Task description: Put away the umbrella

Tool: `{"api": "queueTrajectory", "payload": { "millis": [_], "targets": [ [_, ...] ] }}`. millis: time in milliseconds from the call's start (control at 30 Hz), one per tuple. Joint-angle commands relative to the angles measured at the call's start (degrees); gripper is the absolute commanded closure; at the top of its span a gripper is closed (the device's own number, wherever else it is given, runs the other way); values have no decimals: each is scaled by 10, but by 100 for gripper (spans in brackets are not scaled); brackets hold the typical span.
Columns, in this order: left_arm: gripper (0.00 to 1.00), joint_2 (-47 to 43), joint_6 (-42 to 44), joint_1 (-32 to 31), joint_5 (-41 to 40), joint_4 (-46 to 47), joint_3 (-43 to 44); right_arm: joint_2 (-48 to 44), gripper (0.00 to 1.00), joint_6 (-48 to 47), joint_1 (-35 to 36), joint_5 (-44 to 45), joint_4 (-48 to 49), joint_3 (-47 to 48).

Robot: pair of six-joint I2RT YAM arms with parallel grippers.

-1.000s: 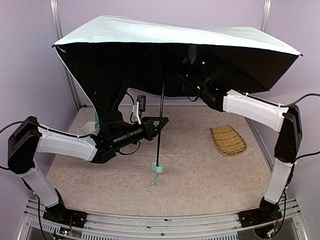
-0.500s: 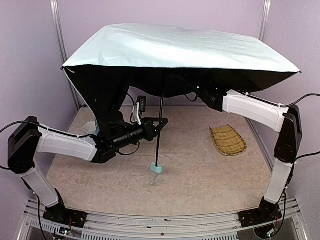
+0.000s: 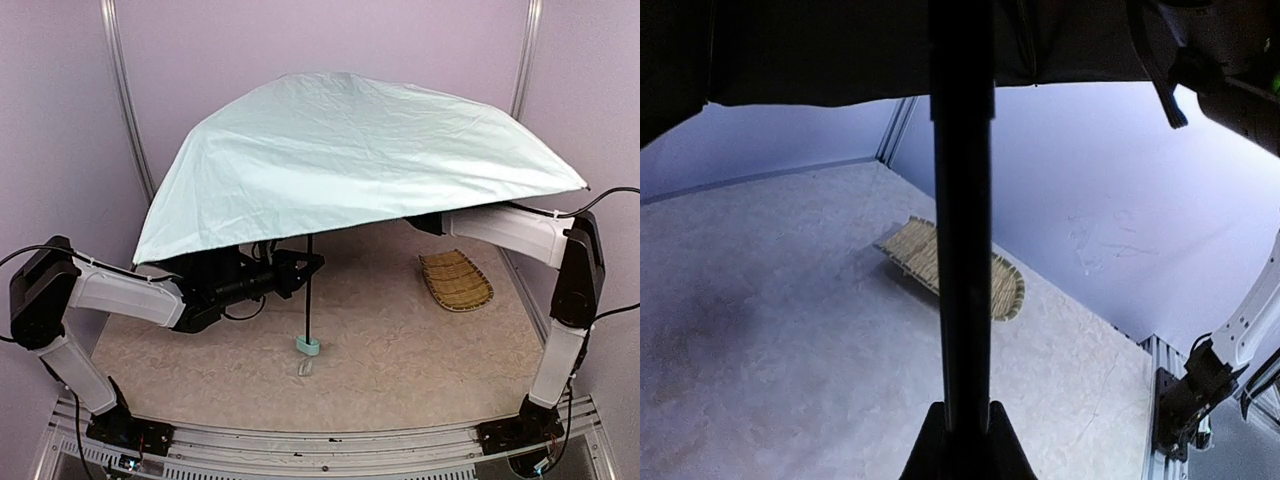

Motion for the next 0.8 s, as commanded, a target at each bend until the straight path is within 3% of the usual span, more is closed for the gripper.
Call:
{"api": "queueTrajectory", "payload": {
  "millis": [0, 767],
  "targets": [
    [100, -82, 26, 31, -27, 184, 24, 11, 85, -113, 23, -77, -118, -101],
    [100, -66, 59, 39, -40, 227, 61, 35, 80, -115, 61, -29, -92, -223]
  ]
}}
